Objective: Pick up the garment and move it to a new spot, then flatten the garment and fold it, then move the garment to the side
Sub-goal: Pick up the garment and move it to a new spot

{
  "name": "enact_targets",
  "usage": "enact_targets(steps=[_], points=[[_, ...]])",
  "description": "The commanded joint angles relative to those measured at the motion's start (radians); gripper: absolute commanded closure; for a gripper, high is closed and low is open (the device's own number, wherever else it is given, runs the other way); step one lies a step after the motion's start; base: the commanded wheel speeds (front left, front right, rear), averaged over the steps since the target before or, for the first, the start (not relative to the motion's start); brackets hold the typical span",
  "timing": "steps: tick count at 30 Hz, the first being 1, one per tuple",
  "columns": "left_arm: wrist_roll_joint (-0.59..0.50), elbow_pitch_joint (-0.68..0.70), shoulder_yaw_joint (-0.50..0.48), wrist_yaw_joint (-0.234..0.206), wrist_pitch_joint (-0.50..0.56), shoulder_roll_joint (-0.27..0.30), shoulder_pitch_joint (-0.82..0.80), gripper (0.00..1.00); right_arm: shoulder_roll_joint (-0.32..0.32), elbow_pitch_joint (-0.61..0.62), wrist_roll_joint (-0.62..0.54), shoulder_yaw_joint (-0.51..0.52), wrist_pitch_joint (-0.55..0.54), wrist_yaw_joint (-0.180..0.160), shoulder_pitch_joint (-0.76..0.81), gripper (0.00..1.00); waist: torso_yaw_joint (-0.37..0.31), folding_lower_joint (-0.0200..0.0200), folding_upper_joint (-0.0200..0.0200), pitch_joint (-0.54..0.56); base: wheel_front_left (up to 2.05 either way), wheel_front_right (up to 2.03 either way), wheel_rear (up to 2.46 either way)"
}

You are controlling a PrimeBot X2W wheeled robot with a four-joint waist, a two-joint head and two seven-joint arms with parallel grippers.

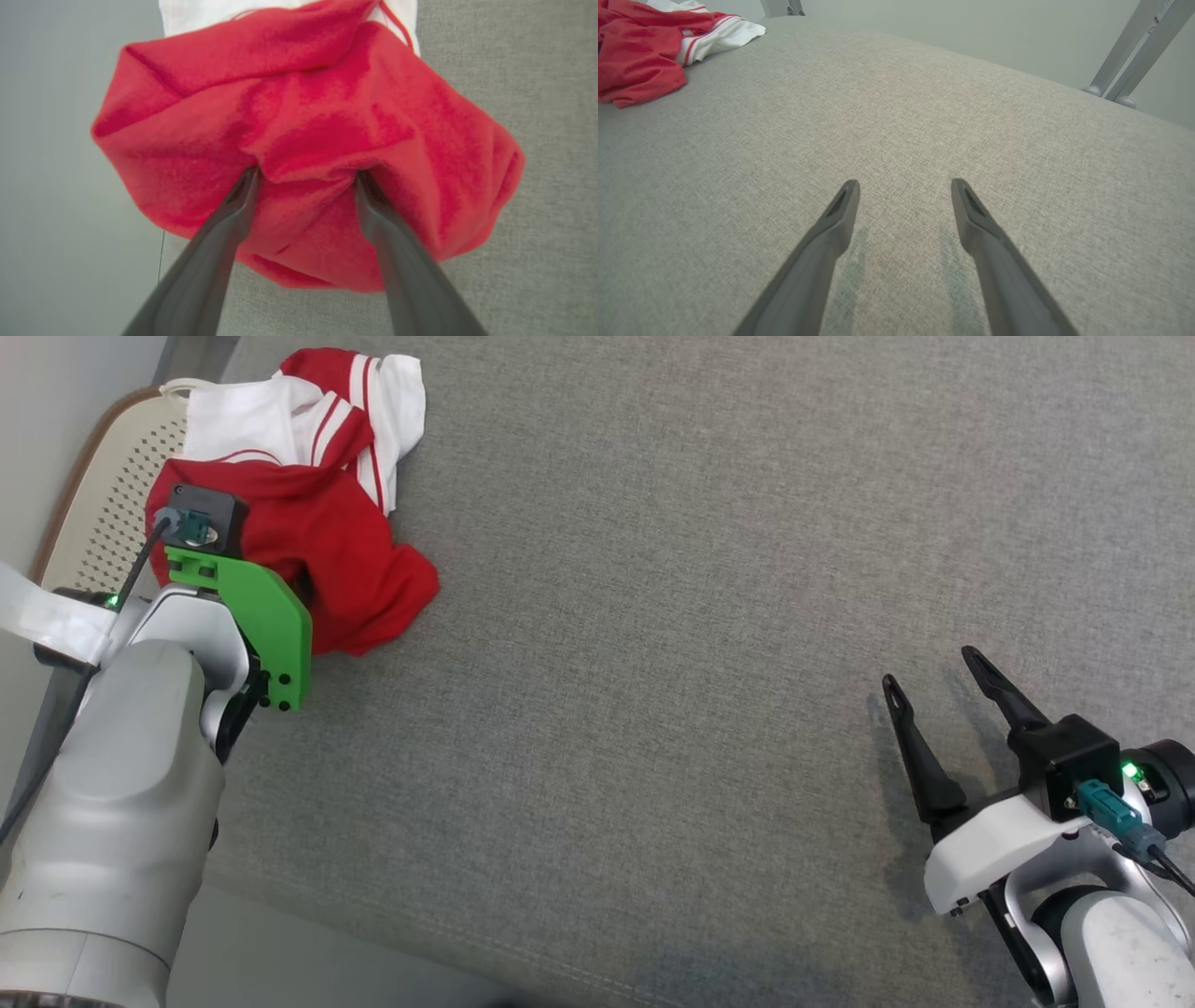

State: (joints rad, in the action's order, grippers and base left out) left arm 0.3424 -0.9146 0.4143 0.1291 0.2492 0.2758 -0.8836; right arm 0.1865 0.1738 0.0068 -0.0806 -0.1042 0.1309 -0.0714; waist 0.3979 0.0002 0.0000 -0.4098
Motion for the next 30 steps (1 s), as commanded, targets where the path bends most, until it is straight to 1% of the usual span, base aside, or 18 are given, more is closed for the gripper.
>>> enact_targets(steps=[1,3,6,8,9,14,19,21,25,28,30], points=[[0.005,-0.006,-0.003,0.001,-0.007,-0.002,-0.012,0.00,0.005,0.007,0.006,-0.002,-0.001,-0.001,0.001,0.00,-0.022,-0.0002,0.0000,-0.025,0.00,0.00,0.00],[0.008,-0.034,-0.005,-0.001,-0.025,-0.001,-0.024,0.00,0.008,0.013,0.008,-0.005,-0.004,0.000,0.005,0.00,-0.029,-0.0002,0.0000,-0.031,0.00,0.00,0.00],[0.016,-0.079,-0.010,-0.018,-0.043,-0.014,-0.034,0.00,0.010,0.020,0.011,-0.007,-0.006,0.000,0.007,0.00,-0.035,-0.0002,0.0000,-0.040,0.00,0.00,0.00],[0.023,-0.103,-0.015,-0.025,-0.056,-0.024,-0.039,0.98,0.011,0.022,0.010,-0.009,-0.008,0.000,0.008,0.00,-0.038,-0.0002,0.0000,-0.044,0.00,0.00,0.00],[0.024,-0.114,-0.015,-0.027,-0.063,-0.030,-0.042,1.00,0.011,0.022,0.010,-0.010,-0.007,-0.001,0.007,0.00,-0.039,-0.0002,0.0000,-0.045,0.00,0.00,0.00],[0.028,-0.150,-0.021,-0.057,-0.124,-0.044,-0.060,1.00,0.001,0.010,0.011,-0.014,-0.003,0.000,-0.007,0.00,-0.042,-0.0002,0.0000,-0.035,0.00,0.00,0.00],[0.035,-0.167,-0.024,-0.063,-0.179,-0.052,-0.080,1.00,-0.019,-0.025,0.017,-0.015,0.020,0.000,-0.017,0.00,-0.046,-0.0002,0.0000,0.005,0.00,0.00,0.00],[0.034,-0.168,-0.022,-0.070,-0.197,-0.055,-0.088,1.00,-0.030,-0.045,0.021,-0.018,0.034,-0.001,-0.016,0.00,-0.050,-0.0002,0.0000,0.029,0.00,0.00,0.00],[0.032,-0.165,-0.010,-0.075,-0.206,-0.079,-0.114,1.00,-0.058,-0.092,0.027,-0.015,0.066,0.000,-0.002,0.00,-0.066,-0.0002,0.0000,0.092,0.00,0.00,0.00],[0.030,-0.150,-0.001,-0.078,-0.217,-0.105,-0.138,1.00,-0.074,-0.127,0.028,-0.016,0.086,-0.001,0.009,0.00,-0.094,-0.0002,0.0000,0.142,0.00,0.00,0.00],[0.030,-0.141,0.008,-0.070,-0.215,-0.124,-0.150,1.00,-0.084,-0.145,0.030,-0.011,0.098,-0.001,0.015,0.00,-0.118,-0.0002,0.0000,0.173,0.00,0.00,0.00]])
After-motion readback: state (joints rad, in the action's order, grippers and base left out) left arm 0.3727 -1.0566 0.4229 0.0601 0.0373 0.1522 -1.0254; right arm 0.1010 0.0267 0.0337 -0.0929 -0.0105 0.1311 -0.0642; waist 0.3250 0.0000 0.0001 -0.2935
